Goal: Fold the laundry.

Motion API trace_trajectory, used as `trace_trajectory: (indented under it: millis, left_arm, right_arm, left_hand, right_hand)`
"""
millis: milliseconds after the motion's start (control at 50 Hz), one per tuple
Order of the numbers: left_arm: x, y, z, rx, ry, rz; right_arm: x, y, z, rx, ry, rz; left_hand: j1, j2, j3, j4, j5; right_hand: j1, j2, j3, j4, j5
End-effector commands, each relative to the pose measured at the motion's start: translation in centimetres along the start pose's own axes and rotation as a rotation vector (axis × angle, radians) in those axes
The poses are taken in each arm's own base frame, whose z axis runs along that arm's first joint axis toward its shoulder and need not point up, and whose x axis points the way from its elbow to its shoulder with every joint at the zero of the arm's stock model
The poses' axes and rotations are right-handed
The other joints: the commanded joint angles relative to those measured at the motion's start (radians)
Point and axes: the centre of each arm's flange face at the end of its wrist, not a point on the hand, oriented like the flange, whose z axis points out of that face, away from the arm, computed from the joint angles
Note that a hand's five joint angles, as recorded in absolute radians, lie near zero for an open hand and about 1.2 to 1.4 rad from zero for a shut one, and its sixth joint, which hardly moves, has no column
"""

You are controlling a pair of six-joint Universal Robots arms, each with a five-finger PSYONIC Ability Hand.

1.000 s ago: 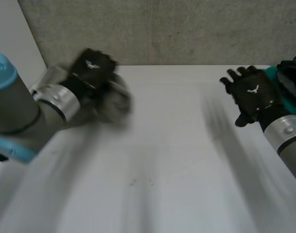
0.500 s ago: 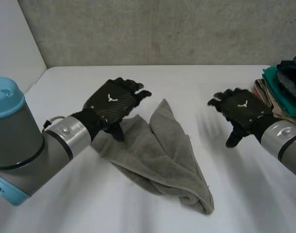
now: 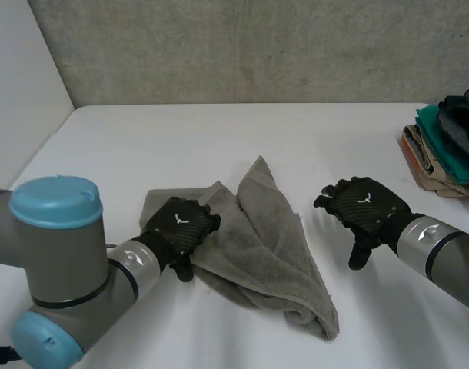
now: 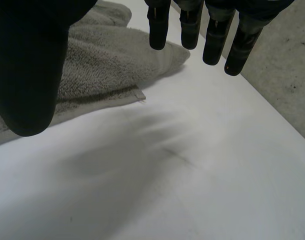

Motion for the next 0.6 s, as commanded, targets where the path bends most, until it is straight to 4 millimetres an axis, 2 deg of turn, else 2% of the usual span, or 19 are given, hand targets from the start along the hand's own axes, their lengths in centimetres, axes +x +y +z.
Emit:
trace_trajectory:
  millis: [20, 100, 120, 180, 260, 280, 340, 360, 420, 500, 600]
  left_arm:
    - [0.8, 1.8, 2.0, -0.023, 0.023, 0.001]
    - [0.9, 2.2, 3.3, -0.011, 0.017, 0.005]
    - [0.8, 2.2, 3.6, 0.003, 0.009, 0.007]
    - [0.6, 1.8, 3.8, 0.029, -0.007, 0.013]
    - [-0.5, -0.1, 3.1, 0.089, -0.069, 0.025]
    - [-1.2, -1.5, 2.2, 0.124, -0.111, 0.029]
    - [-2.1, -3.5, 0.7, 0.179, -0.16, 0.031]
    - [-2.5, -4.4, -0.3, 0.207, -0.176, 0.034]
    - [-2.8, -5.6, -1.6, 0.246, -0.193, 0.043]
    - [-3.5, -7.2, -4.1, 0.305, -0.236, 0.057]
    - [-4.0, -7.9, -5.5, 0.332, -0.263, 0.062]
  right_arm:
    - [0.0, 0.4, 0.2, -0.015, 0.02, -0.002]
    - [0.1, 0.6, 0.2, -0.018, 0.023, 0.0]
    - [0.2, 0.6, 0.2, -0.017, 0.027, 0.0]
    - [0.2, 0.7, 0.2, -0.02, 0.029, 0.002]
    - [0.4, 0.5, 0.2, -0.014, 0.033, -0.001]
    - [0.6, 0.3, 0.3, -0.004, 0.038, -0.005]
    - [1.0, -0.4, 0.5, 0.025, 0.044, -0.025]
    - [1.7, -1.2, 0.8, 0.055, 0.06, -0.057]
    - [2.7, -2.1, 1.8, 0.103, 0.078, -0.148]
    - [2.5, -3.1, 3.3, 0.181, 0.003, -0.3]
    - [0.8, -3.6, 4.4, 0.264, -0.194, -0.359]
  left_hand:
    - [0.141, 0.141, 0.142, 0.141, 0.137]
    - [0.414, 0.414, 0.414, 0.414, 0.41]
    - [0.609, 0.609, 0.61, 0.609, 0.605]
    - [0.992, 0.992, 0.992, 0.991, 0.988]
    - [1.007, 1.007, 1.008, 1.007, 1.003]
    - [1.007, 1.007, 1.008, 1.007, 1.003]
    - [1.007, 1.007, 1.008, 1.007, 1.003]
    - [1.007, 1.007, 1.008, 1.007, 1.003]
    - [1.007, 1.007, 1.008, 1.007, 1.003]
    - [1.007, 1.007, 1.008, 1.007, 1.003]
    - [1.007, 1.007, 1.008, 1.007, 1.003]
  right_hand:
    - [-0.031, -0.048, -0.04, -0.063, -0.063]
    - [-0.031, -0.048, -0.04, -0.063, -0.063]
    - [-0.031, -0.048, -0.04, -0.063, -0.063]
    - [-0.031, -0.048, -0.04, -0.063, -0.063]
    - [-0.033, -0.049, -0.042, -0.065, -0.065]
    - [-0.033, -0.049, -0.042, -0.065, -0.065]
    - [-0.033, -0.049, -0.042, -0.065, -0.065]
    - [-0.033, -0.049, -0.042, -0.065, -0.065]
    - [-0.033, -0.049, -0.042, -0.065, -0.065]
    - [-0.033, -0.049, -0.042, -0.065, -0.065]
    - [-0.033, -0.049, -0.042, -0.065, -0.065]
